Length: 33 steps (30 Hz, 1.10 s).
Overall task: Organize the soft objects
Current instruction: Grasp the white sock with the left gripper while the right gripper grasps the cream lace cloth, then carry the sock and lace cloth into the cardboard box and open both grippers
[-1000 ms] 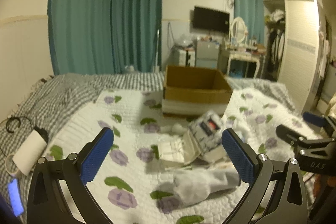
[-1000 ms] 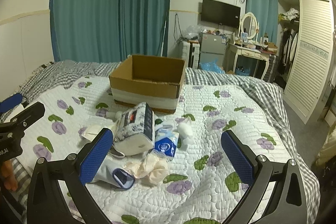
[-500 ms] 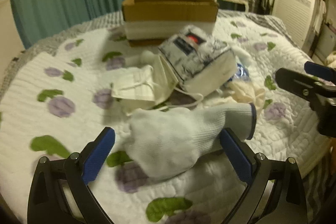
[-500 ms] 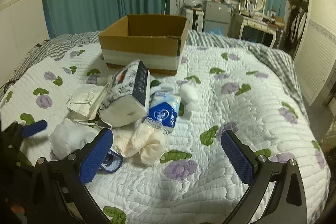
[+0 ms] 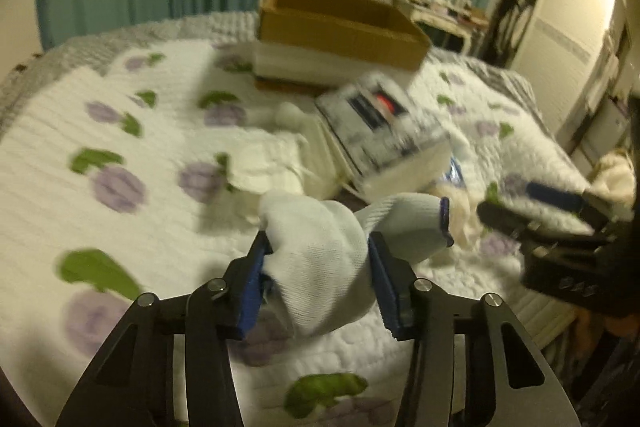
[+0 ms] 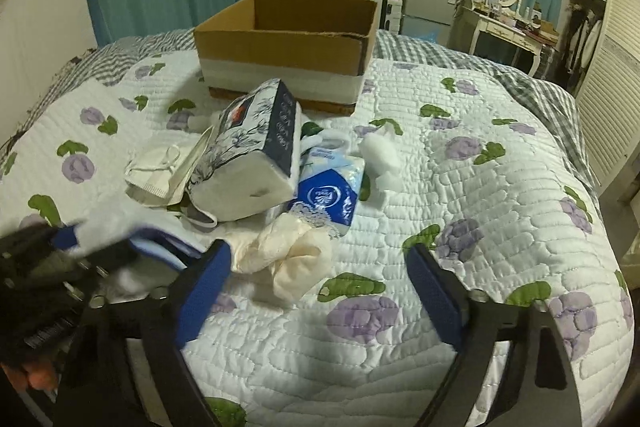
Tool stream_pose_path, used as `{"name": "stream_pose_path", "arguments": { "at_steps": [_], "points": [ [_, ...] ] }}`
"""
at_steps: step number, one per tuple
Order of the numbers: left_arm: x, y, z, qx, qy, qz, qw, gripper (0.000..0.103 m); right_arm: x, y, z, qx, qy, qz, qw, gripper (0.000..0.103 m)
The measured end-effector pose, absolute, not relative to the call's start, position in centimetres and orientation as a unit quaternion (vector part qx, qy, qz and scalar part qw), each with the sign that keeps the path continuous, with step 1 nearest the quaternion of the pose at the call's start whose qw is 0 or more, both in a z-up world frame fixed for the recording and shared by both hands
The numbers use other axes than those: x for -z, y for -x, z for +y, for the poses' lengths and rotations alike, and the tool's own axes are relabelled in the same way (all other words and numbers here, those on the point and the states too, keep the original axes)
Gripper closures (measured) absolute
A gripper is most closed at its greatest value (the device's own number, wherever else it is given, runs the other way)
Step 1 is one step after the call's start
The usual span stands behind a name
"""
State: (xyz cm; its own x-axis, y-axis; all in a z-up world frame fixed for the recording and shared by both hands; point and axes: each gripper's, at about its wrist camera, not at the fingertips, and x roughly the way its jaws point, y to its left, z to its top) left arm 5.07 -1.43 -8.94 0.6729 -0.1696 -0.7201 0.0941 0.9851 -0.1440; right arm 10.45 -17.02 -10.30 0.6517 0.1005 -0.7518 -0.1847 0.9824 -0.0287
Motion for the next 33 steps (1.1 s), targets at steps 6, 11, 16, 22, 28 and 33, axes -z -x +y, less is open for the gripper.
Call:
{"name": "stream_pose_path", "arguments": {
  "at_steps": [6, 11, 16, 22, 28, 33],
  "points": [
    [6.4, -5.5, 0.2, 0.041, 0.030, 0.361, 0.931, 0.056, 11.7, -11.9, -15.9, -0.103, 0.055, 0.437, 0.892, 0.028],
    [6.7, -6.3, 0.8, 0.029, 0.025, 0.365, 0.930, 0.056, 14.3, -13.4, -15.6, -0.117, 0.049, 0.486, 0.865, 0.055],
    [6.4, -6.0, 0.3, 0.034, 0.017, 0.363, 0.931, 0.056, 14.8, -13.4, -16.0, -0.130, 0.031, 0.496, 0.858, 0.086],
    [3.9, -5.6, -0.1, 0.033, 0.001, 0.340, 0.940, 0.056, 11.1, -11.5, -15.9, -0.144, 0.032, 0.445, 0.883, 0.089],
    [-0.2, -6.3, -0.9, 0.028, -0.027, 0.304, 0.952, 0.056, 4.0, -11.2, -15.9, -0.153, 0.037, 0.376, 0.913, 0.089],
    [-3.7, -8.6, -1.3, 0.030, -0.031, 0.274, 0.961, 0.056, -2.7, -12.9, -15.2, -0.168, 0.049, 0.324, 0.930, 0.089]
  ]
}}
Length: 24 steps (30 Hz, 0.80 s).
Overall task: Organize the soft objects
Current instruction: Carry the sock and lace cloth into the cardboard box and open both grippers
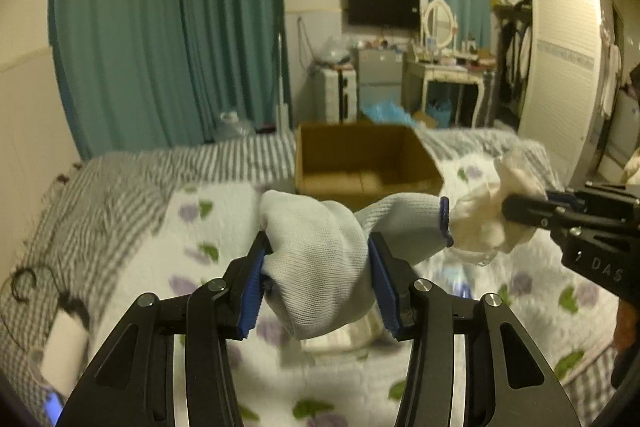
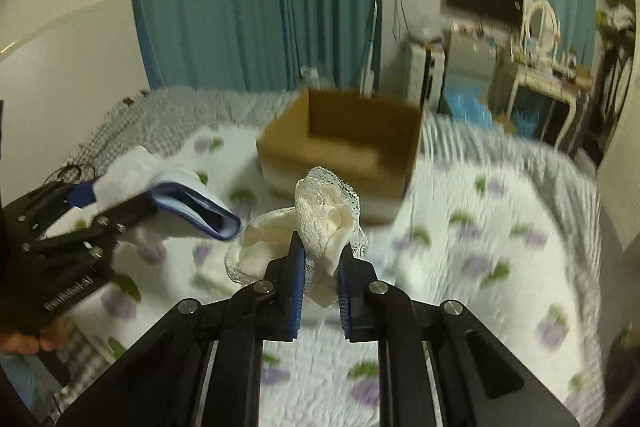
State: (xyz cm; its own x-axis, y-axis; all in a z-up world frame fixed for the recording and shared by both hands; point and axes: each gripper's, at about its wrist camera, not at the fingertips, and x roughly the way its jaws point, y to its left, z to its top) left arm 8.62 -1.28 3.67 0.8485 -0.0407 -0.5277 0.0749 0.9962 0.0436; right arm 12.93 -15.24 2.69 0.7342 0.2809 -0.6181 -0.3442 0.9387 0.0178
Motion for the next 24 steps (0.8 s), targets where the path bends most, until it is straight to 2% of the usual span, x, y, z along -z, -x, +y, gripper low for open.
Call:
{"name": "stream_pose_path", "arguments": {
  "at_steps": [8, 13, 19, 24],
  "points": [
    [-7.7, -15.5, -0.9, 0.026, -0.032, 0.250, 0.967, 0.056, -9.6, -19.8, -14.3, -0.177, 0.050, 0.280, 0.942, 0.089],
    [-8.1, -21.4, -1.7, 0.026, -0.045, 0.249, 0.967, 0.056, -11.5, -25.8, -13.8, -0.171, 0.050, 0.273, 0.945, 0.089],
    [-5.1, -27.9, -3.4, 0.023, -0.061, 0.277, 0.959, 0.056, -9.8, -33.3, -14.0, -0.162, 0.046, 0.294, 0.941, 0.089],
    [-1.3, -31.8, -4.4, 0.027, -0.062, 0.313, 0.947, 0.056, -4.8, -39.0, -14.3, -0.155, 0.037, 0.338, 0.927, 0.089]
  ]
}}
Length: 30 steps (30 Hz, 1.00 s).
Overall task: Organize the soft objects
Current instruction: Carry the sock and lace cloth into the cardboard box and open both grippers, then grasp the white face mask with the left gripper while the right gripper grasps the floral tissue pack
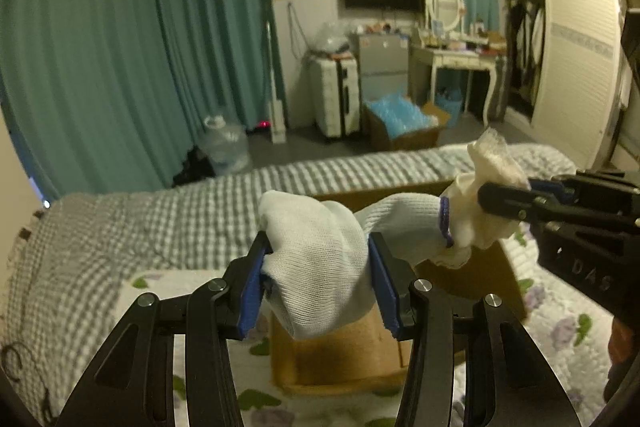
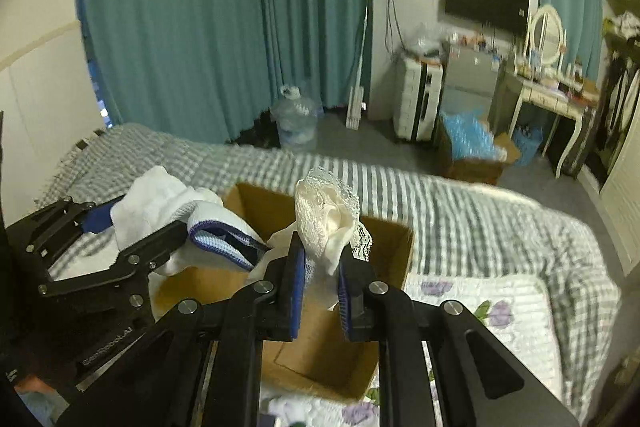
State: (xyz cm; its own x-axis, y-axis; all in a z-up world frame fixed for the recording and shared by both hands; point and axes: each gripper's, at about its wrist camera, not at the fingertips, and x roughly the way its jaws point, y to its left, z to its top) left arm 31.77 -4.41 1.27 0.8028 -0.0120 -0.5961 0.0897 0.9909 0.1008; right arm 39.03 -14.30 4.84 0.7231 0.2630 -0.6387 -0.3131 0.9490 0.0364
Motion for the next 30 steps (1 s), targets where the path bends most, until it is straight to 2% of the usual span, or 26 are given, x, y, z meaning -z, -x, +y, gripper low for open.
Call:
{"name": "stream_pose_path", "arguments": {
  "at_steps": [3, 5, 9, 11, 13, 16, 18, 22, 24, 25, 26, 30],
  "points": [
    [0.8, -33.0, -5.0, 0.028, -0.069, 0.328, 0.942, 0.055, -1.5, -41.0, -14.4, -0.155, 0.040, 0.361, 0.919, 0.089],
    [1.6, -33.3, -5.3, 0.029, -0.071, 0.334, 0.939, 0.051, 0.4, -41.3, -14.8, -0.157, 0.039, 0.369, 0.915, 0.089],
    [1.8, -33.6, -5.4, 0.025, -0.068, 0.338, 0.938, 0.047, 1.7, -41.7, -14.8, -0.160, 0.034, 0.374, 0.913, 0.084],
    [1.5, -33.7, -5.7, 0.022, -0.072, 0.335, 0.939, 0.045, 1.8, -41.8, -14.9, -0.158, 0.032, 0.376, 0.913, 0.075],
    [0.7, -33.5, -5.5, 0.014, -0.079, 0.323, 0.943, 0.042, 1.2, -41.8, -14.9, -0.153, 0.033, 0.372, 0.915, 0.054],
    [-1.1, -33.0, -4.7, -0.002, -0.074, 0.306, 0.949, 0.027, -0.3, -41.0, -15.1, -0.139, 0.030, 0.358, 0.923, 0.041],
    [-2.3, -32.5, -3.9, 0.002, -0.062, 0.299, 0.952, 0.026, -1.4, -40.2, -15.6, -0.134, 0.020, 0.351, 0.927, 0.032],
    [-5.9, -29.7, -3.2, -0.005, -0.061, 0.274, 0.960, 0.026, -4.9, -38.0, -16.7, -0.122, 0.012, 0.331, 0.936, 0.023],
    [-7.8, -27.9, -3.1, -0.005, -0.064, 0.260, 0.963, 0.021, -7.1, -36.2, -17.0, -0.116, 0.021, 0.315, 0.942, 0.015],
    [-8.9, -26.8, -3.0, -0.007, -0.067, 0.249, 0.966, 0.014, -8.1, -35.4, -17.0, -0.116, 0.023, 0.306, 0.945, 0.010],
    [-9.8, -25.8, -2.9, -0.011, -0.069, 0.238, 0.969, 0.011, -9.2, -34.3, -17.1, -0.117, 0.027, 0.297, 0.947, 0.007],
    [-12.9, -21.7, -2.4, -0.013, -0.077, 0.210, 0.975, 0.010, -13.4, -29.2, -17.3, -0.099, 0.054, 0.273, 0.955, 0.000]
  ]
}}
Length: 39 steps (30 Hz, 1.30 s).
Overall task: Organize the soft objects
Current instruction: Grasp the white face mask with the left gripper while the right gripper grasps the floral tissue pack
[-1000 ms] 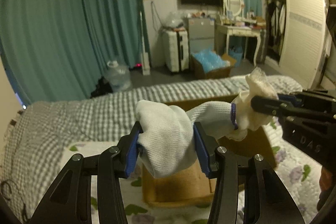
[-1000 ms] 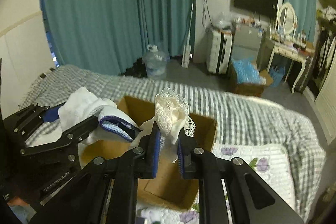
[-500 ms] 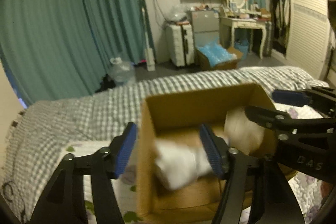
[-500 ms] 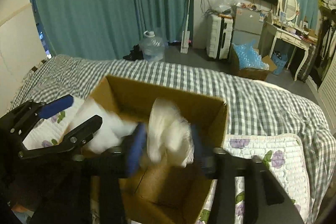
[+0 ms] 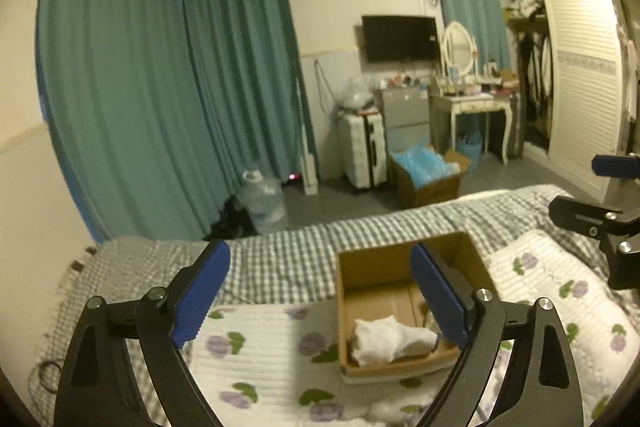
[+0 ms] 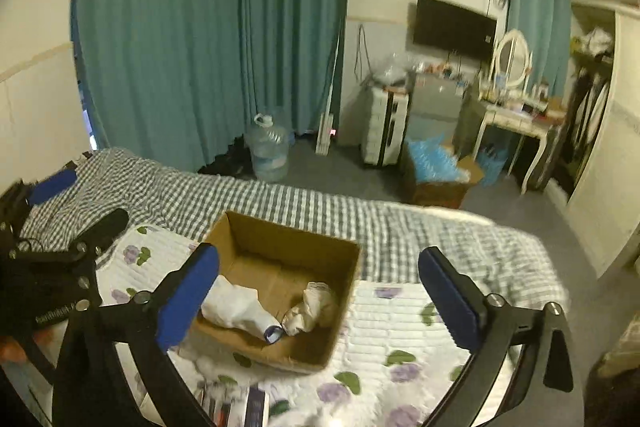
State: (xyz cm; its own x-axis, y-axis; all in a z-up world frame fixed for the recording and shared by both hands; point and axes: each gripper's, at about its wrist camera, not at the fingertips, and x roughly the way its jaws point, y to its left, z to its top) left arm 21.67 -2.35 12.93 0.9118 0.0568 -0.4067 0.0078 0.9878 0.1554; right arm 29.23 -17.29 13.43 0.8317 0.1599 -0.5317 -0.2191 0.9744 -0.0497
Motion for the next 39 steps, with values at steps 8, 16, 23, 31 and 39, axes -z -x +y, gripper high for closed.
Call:
{"name": "stream_pose_path", "arguments": {
  "at_steps": [8, 16, 23, 31, 39],
  "points": [
    [-16.3, -14.5, -2.1, 0.016, -0.084, 0.191, 0.978, 0.000, -17.3, -20.4, -16.1, -0.096, 0.087, 0.254, 0.958, 0.000],
    [-13.9, -11.5, -1.9, 0.016, -0.078, 0.222, 0.972, 0.000, -16.0, -15.9, -14.8, -0.116, 0.095, 0.265, 0.953, 0.000],
    [-7.4, -11.9, -1.5, -0.008, -0.032, 0.270, 0.962, 0.000, -9.6, -16.3, -13.7, -0.129, 0.084, 0.308, 0.939, 0.000],
    [1.3, -14.4, -1.0, -0.027, -0.002, 0.347, 0.938, 0.000, 1.0, -20.2, -12.6, -0.139, 0.076, 0.402, 0.902, 0.000],
    [7.4, -16.2, 0.2, -0.042, 0.015, 0.403, 0.914, 0.000, 9.2, -23.7, -11.7, -0.150, 0.066, 0.478, 0.863, 0.014]
  ]
}}
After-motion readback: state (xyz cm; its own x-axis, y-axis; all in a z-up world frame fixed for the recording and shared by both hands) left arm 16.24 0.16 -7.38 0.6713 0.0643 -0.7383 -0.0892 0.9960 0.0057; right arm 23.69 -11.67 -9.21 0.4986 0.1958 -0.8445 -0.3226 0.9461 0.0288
